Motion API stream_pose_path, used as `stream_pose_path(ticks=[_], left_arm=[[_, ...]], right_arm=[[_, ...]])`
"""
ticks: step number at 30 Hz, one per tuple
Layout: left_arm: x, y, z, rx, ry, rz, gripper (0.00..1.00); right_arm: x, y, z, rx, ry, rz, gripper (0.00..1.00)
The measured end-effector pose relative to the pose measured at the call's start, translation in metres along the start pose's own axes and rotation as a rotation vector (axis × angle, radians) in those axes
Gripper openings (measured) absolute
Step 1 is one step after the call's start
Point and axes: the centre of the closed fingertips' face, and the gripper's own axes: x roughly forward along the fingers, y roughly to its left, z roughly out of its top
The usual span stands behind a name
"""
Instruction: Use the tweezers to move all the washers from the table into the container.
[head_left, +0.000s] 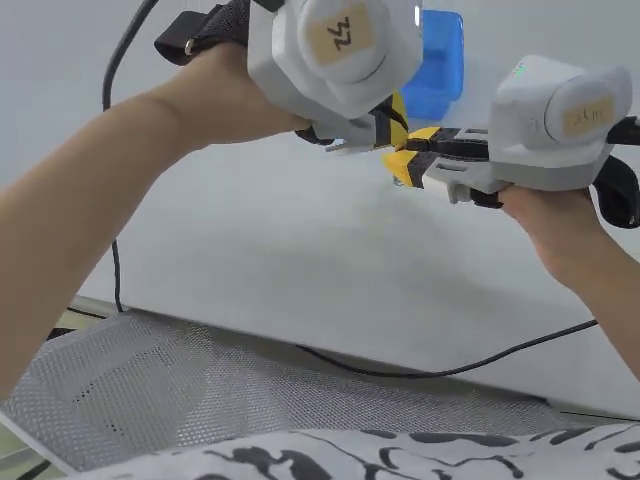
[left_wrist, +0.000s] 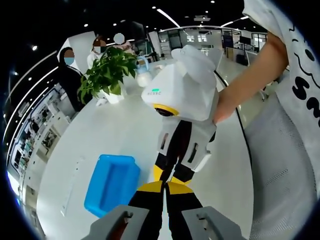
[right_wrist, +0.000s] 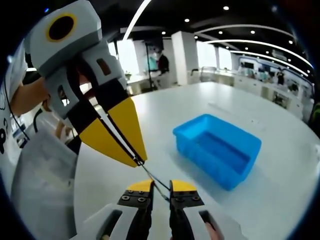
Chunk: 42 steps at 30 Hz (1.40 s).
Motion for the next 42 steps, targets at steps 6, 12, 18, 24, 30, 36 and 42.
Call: stream_pose_path(ticks=[6,12,18,24,30,36,42], left_arm=[[0.001,-0.001,0.002,-0.009,-0.004,-0.004,0.0],[0.01,-0.009,0.002,0.07,0.046,0.005,0.0],[0.007,-0.006,0.001,0.062,0.053,-0.008,0.0],[0.003,-0.006,0.003,0.067,0.059,-0.017,0.0],[-0.003,-0.003,0.008,0.057,0.043,-0.018,0.0],[-0.008,-0.002,0.013,0.064,0.029,-0.023,0.0],[-0.021,0.007,0.02,0.059,0.01,-0.006,0.0]], right_arm=[[-0.001,-0.001,-0.001,0.01,-0.003,0.002,0.07],[-0.002,0.0,-0.004,-0.073,0.03,-0.004,0.07],[0.0,0.0,-0.003,-0.105,0.056,-0.01,0.05],[0.0,0.003,0.001,-0.132,0.062,-0.007,0.04],[-0.005,0.002,0.008,-0.135,0.06,0.001,0.04],[-0.009,0.005,0.015,-0.168,0.066,0.011,0.04],[-0.012,0.001,0.029,-0.201,0.048,0.008,0.04]])
